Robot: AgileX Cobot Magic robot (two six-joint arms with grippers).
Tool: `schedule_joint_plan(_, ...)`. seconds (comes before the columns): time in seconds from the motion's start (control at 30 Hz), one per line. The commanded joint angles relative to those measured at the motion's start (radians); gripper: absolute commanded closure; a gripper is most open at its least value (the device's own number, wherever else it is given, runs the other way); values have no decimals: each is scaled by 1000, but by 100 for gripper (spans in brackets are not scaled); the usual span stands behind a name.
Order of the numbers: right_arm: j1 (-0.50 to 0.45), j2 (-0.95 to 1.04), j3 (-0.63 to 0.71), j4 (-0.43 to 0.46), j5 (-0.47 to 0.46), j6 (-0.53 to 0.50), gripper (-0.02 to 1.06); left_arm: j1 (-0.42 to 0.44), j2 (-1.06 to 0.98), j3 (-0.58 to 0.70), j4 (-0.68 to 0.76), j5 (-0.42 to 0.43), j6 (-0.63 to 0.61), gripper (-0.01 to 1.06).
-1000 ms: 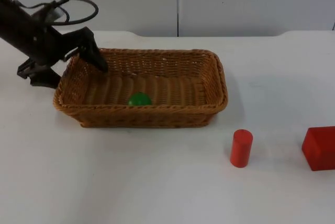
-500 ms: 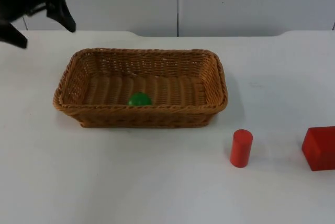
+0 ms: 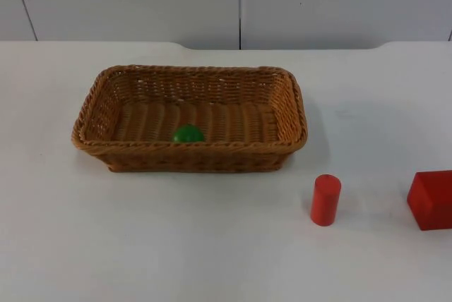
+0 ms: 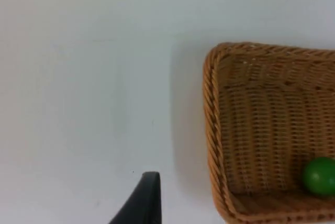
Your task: Pick up the basket with the left hand and place the object to the left of the red cylinder into the basket with the right hand.
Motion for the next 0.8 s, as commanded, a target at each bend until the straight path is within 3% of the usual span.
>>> schedule_joint_plan(0.0,0,-4,3,-5,-20,-3,0,0,-86,50,4,-20,9,0)
schedule_joint_plan(0.2,2,-4,3,6,-23,-7,0,0,-409,236,3,-48,20,0)
schedule_joint_plan(0.43,2,-11,28,99,-47,-106,0,0,-716,413,-3,-48,41,0)
schedule_joint_plan(0.57,2,-115,178,130,-178,-119,0,0,-980,521,3,1,41,0)
schedule_joint_plan(0.77,2,-273,314,131,-204,-119,0,0,-1180,568,4,58,41,0)
